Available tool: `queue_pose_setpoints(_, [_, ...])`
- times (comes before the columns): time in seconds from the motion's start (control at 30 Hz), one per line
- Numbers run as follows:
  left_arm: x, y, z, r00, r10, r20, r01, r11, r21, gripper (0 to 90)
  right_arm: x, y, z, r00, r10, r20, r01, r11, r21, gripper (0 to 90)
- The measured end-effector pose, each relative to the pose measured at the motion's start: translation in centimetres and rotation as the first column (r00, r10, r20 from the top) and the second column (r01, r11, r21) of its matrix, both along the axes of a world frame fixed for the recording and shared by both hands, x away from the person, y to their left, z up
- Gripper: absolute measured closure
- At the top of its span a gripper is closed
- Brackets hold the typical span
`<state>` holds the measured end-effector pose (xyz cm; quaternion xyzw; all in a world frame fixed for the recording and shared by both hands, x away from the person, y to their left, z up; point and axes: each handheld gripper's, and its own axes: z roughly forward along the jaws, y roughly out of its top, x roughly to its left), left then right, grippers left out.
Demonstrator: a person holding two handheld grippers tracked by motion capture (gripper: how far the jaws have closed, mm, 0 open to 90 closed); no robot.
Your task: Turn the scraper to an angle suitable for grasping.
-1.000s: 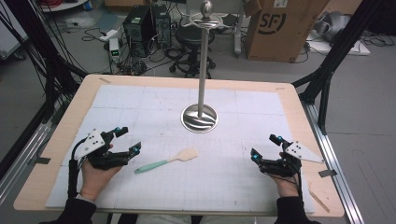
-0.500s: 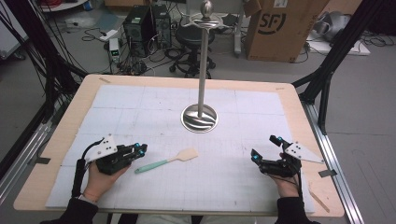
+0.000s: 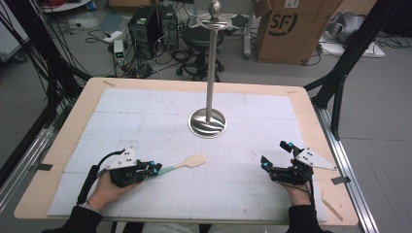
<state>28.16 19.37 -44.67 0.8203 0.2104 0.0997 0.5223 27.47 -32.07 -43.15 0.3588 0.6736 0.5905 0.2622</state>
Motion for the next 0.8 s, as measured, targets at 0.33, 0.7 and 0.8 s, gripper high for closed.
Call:
queue_pose_setpoints(0.33, [-0.1,-0.2,-0.1,0.9976,-0.005,-0.068,0.007,0.9997,0.023,89.7,0.0,-0.1,0.0,1.0,-0.001,0.0,0.001,1.0,-0.001,2.7])
queue_pose_setpoints(0.7, [-0.2,-1.0,-0.3,0.9969,0.016,-0.077,-0.005,0.9908,0.135,89.9,-0.1,-0.1,0.0,1.0,-0.003,-0.002,0.004,1.0,0.005,2.7])
queue_pose_setpoints(0.8, [-0.3,-1.2,-0.3,0.9967,0.015,-0.079,-0.003,0.9884,0.152,89.9,-0.1,-0.1,0.0,1.0,-0.006,-0.003,0.006,1.0,0.008,2.7])
